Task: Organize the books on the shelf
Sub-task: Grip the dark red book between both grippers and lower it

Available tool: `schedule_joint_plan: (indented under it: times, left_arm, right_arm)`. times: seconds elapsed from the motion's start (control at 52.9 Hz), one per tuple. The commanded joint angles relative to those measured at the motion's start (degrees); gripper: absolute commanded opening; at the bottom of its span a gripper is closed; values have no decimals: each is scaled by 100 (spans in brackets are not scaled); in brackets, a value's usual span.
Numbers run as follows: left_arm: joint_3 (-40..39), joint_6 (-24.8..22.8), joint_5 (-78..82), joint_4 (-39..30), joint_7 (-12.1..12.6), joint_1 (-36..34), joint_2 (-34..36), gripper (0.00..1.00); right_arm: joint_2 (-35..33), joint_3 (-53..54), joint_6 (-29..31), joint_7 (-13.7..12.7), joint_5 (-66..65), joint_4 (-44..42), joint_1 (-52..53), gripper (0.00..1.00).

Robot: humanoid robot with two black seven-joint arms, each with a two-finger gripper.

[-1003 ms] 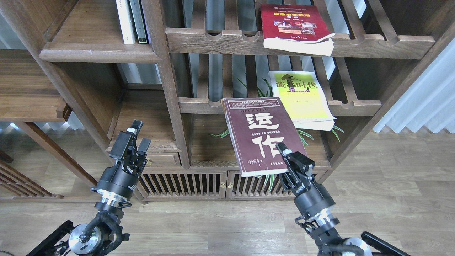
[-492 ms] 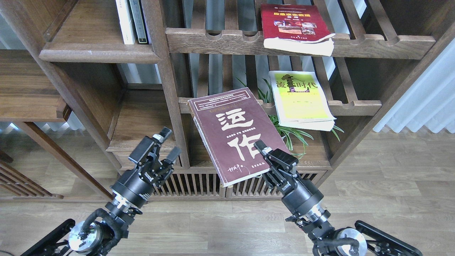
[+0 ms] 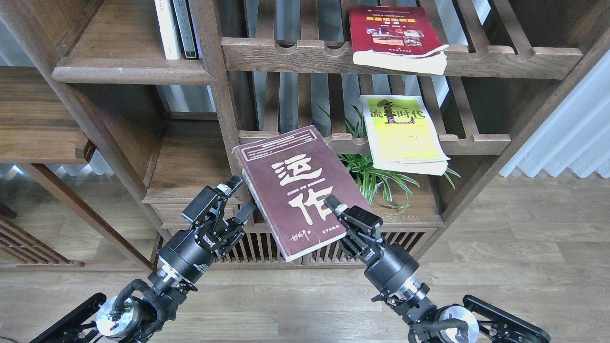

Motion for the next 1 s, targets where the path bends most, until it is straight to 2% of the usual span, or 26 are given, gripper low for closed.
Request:
schedule_joint_plan:
  times: [0.0, 0.114, 0.246, 0.984]
  left_arm:
    - [-23, 0, -3, 7, 284, 0, 110, 96]
    - [-58, 0, -3, 15, 557, 0, 154, 96]
    - [-66, 0, -3, 15, 645, 0, 154, 94]
    - [21, 0, 234, 33, 654, -61, 339, 92]
  right_arm:
    - [2, -27, -1, -102, -90, -29, -19, 7]
    - [11, -176, -1, -102, -196, -73, 7, 8]
    - [20, -203, -1, -111, -389, -170, -1, 8]
    - [415, -212, -1, -111, -705, -214, 7, 8]
